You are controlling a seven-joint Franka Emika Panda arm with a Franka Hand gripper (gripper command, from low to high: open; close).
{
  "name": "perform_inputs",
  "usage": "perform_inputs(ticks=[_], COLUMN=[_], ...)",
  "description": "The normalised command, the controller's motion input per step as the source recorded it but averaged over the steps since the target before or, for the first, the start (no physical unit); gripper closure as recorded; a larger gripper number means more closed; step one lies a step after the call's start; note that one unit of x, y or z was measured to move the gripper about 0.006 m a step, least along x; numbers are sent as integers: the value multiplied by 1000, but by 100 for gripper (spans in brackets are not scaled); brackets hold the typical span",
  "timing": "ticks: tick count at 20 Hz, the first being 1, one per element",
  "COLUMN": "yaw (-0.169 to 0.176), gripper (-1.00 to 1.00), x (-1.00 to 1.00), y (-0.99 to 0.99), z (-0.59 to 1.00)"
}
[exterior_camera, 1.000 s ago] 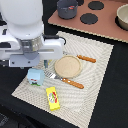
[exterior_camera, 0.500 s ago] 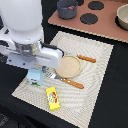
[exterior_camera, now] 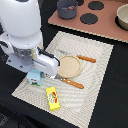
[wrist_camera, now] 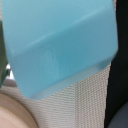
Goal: Interact with the objects in diverse but meaningful ways.
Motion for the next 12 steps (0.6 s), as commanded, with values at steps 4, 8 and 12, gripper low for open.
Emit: perform_inputs(ticks=[4,8,12], yaw=[-55,-46,-18], gripper=[100,100,100], x=[-28,0,-3], y=[0,0,1], z=[-9,301,486])
